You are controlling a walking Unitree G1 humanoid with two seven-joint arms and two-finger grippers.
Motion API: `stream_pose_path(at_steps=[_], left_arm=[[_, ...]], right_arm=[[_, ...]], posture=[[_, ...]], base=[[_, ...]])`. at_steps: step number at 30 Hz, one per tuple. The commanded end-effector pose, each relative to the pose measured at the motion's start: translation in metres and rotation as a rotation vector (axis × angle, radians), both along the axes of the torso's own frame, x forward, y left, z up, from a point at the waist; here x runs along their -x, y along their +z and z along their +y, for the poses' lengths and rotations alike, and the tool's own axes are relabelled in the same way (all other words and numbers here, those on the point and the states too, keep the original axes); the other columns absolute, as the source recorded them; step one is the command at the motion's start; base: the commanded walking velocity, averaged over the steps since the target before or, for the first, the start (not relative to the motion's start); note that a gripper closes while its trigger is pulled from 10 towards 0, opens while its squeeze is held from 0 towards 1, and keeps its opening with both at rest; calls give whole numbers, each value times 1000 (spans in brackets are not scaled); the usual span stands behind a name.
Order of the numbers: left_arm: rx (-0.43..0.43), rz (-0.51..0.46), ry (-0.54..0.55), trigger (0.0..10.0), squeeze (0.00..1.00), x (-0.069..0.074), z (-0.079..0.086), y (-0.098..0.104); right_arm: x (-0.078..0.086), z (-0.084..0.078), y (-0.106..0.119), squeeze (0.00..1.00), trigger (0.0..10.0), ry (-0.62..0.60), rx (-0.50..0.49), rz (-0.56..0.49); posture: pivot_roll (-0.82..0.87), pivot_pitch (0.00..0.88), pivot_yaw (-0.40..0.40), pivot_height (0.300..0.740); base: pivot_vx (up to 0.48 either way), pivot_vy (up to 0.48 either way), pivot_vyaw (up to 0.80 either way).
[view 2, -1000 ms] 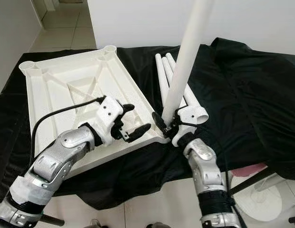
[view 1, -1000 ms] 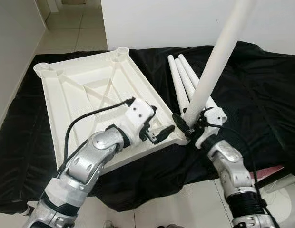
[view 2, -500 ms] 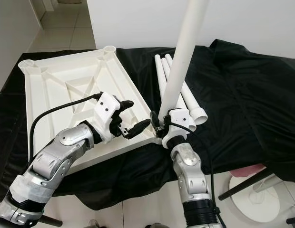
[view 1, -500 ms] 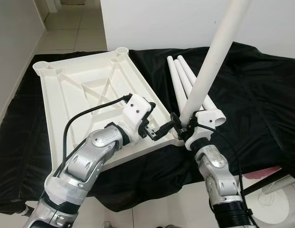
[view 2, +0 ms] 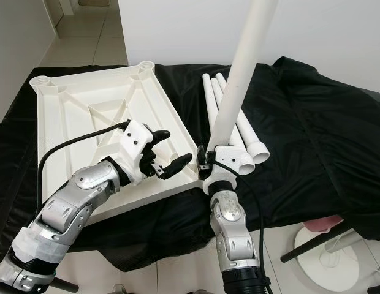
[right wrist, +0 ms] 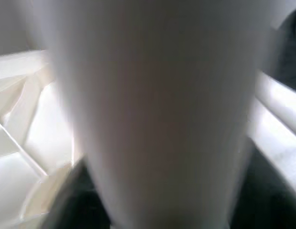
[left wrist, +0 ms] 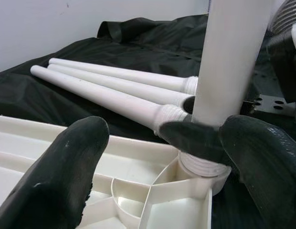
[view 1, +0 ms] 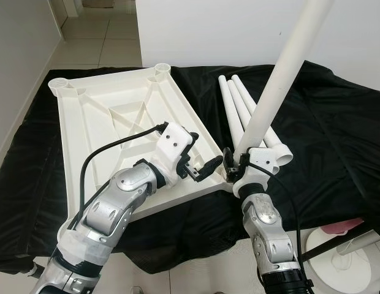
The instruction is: Building children table
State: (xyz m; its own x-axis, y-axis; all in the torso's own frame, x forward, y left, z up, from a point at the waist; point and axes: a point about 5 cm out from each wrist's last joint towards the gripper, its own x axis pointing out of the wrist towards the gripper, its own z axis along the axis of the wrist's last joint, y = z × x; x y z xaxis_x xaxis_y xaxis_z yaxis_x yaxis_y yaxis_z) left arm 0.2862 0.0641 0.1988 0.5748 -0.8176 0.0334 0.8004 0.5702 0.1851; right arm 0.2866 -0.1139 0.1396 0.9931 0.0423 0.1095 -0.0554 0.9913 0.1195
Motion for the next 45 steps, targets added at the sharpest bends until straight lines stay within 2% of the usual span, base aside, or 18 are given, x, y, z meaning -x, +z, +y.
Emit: stream_pose_path(at_steps=[1, 9, 10, 11, 12, 13, 16, 18, 23, 26, 31, 36, 37, 45], left_arm=[[-23, -9, -75, 10000, 0, 2, 2, -2], [-36, -29, -97, 10000, 0, 4, 3, -3], [-34, -39, -104, 10000, 0, 5, 3, -2], [-34, -45, -113, 10000, 0, 7, 3, -2], [-34, -45, -113, 10000, 0, 7, 3, -2], [-48, -54, -120, 10000, 0, 9, 5, -3], [-54, -49, -119, 10000, 0, 9, 6, -4], [-54, -45, -111, 10000, 0, 9, 11, -4], [-52, -46, -111, 10000, 0, 9, 15, -4], [-69, -47, -150, 10000, 0, 13, 20, -5], [-98, -38, -227, 10000, 0, 22, 20, -7], [-94, -38, -231, 10000, 0, 22, 18, -6], [-93, -41, -240, 10000, 0, 23, 17, -6], [-91, -43, -247, 10000, 0, 24, 16, -5]], right_arm=[[4, 10, -5, 1000, 10000, -6, -83, 33], [7, 7, -1, 1000, 10000, 31, -13, -3], [8, 5, 0, 780, 10000, 50, -9, -8], [8, 1, 2, 98, 10000, 93, 3, -27], [8, 1, 2, 98, 10000, 93, 3, -27], [7, -5, 2, 0, 10000, 165, 36, -38], [5, -10, 2, 0, 10000, 180, 60, -43], [-3, -21, 4, 0, 10000, 219, 107, -51], [-9, -28, 7, 0, 10000, 259, 125, -60], [-17, -35, 11, 0, 10000, 339, 163, -69], [-25, -34, 10, 0, 10000, 487, 222, -54], [-27, -32, 7, 0, 10000, 538, 227, -43], [-28, -33, 6, 0, 0, 545, 218, -38], [-30, -36, 3, 0, 0, 545, 211, -32]], posture=[[-44, 43, -24, 740], [-40, 35, -31, 740], [-38, 34, -31, 740], [-34, 36, -33, 740], [-34, 36, -33, 740], [-28, 36, -39, 740], [-24, 40, -42, 740], [-25, 39, -43, 740], [-23, 40, -44, 740], [-22, 40, -41, 740], [-20, 39, -36, 740], [-19, 41, -33, 740], [-16, 43, -34, 740], [-14, 49, -33, 740]], base=[[0, 0, 0], [0, 0, 0], [0, 0, 0], [0, 0, 0], [0, 0, 0], [0, 0, 0], [0, 0, 0], [0, 0, 0], [0, 0, 0], [0, 0, 0], [0, 0, 0], [0, 0, 0], [0, 0, 0], [0, 0, 0]])
